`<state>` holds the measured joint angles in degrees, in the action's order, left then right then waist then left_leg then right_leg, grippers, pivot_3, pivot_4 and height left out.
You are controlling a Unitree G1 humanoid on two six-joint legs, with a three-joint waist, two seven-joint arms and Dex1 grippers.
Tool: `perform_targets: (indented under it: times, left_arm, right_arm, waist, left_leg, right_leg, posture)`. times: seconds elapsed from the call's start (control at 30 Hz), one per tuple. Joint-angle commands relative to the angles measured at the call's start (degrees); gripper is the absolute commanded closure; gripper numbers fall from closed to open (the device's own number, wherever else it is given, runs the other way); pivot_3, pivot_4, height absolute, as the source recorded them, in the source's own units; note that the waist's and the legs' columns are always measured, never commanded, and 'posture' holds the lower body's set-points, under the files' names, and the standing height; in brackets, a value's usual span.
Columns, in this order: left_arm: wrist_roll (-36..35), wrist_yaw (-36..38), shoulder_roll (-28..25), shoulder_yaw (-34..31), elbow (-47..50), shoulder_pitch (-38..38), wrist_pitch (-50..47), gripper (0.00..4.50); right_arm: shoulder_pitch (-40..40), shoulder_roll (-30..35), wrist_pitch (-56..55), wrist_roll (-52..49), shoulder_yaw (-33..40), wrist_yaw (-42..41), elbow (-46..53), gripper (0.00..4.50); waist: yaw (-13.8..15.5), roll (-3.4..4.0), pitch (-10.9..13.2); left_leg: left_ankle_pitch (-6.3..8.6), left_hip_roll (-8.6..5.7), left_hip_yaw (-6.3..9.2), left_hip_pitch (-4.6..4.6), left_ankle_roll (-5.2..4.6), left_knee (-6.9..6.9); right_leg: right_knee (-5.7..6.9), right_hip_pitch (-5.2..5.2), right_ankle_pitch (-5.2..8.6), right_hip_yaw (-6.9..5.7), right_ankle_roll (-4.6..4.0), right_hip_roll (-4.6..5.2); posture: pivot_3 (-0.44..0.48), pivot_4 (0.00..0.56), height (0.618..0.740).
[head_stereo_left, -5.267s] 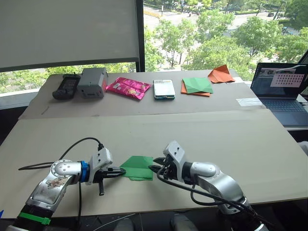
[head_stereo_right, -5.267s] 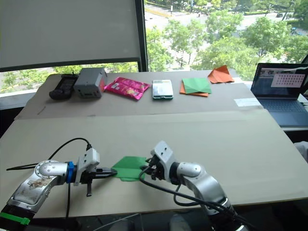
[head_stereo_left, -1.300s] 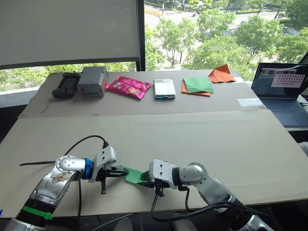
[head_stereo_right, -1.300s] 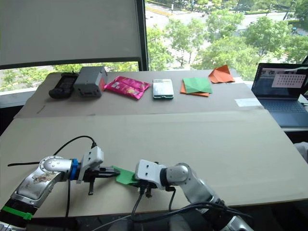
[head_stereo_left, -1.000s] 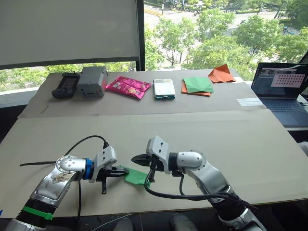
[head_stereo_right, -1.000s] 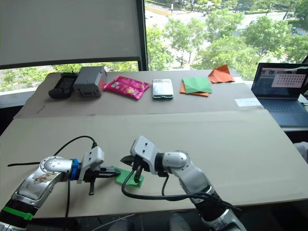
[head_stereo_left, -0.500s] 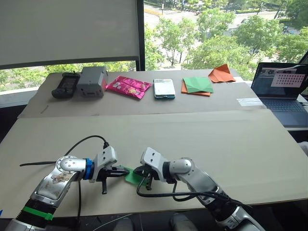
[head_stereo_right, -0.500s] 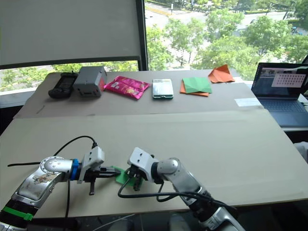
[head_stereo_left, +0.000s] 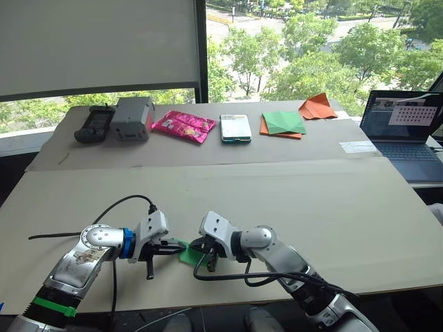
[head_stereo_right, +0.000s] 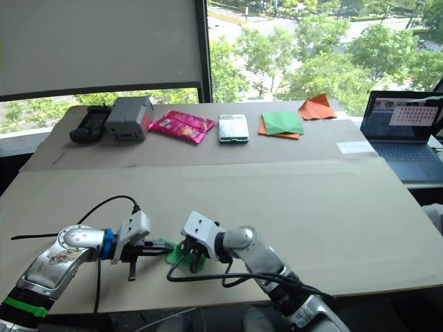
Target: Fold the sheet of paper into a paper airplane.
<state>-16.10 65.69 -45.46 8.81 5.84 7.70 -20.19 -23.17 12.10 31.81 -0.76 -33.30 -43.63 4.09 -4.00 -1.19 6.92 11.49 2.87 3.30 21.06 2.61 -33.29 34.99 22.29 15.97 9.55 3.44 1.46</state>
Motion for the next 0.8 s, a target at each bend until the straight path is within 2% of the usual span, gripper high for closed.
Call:
perform_targets:
  times: [0.03,0.8]
  left_arm:
    - [1.1,-0.4,-0.4,0.5,0.0,-1.0,-0.6,4.50]
    - [1.4,-0.3,-0.4,0.3,-0.9,-1.4,0.6,4.50]
  right_arm:
    - [2.1,2.5,4.7,0.9,-1.5,-0.7,-1.4,4.47]
    - [9.3,12.4,12.1,0.2,-1.6,-0.8,8.0,4.47]
  waist:
    - [0.0,0.01,-0.1]
    - [0.6,0.04,-0.5]
  left_leg:
    - [0.00,0.00,0.00,0.00,0.00,0.00]
    - [0.04,-0.04,-0.02,0.02,0.07,0.00]
  right_leg:
    - [-0.01,0.00,0.00,0.00,0.00,0.00]
    - [-0.12,-0.02,0.04,0.00,0.01,0.07]
  posture:
    - [0.000,0.150,0.740]
    - [0.000,0.150,0.740]
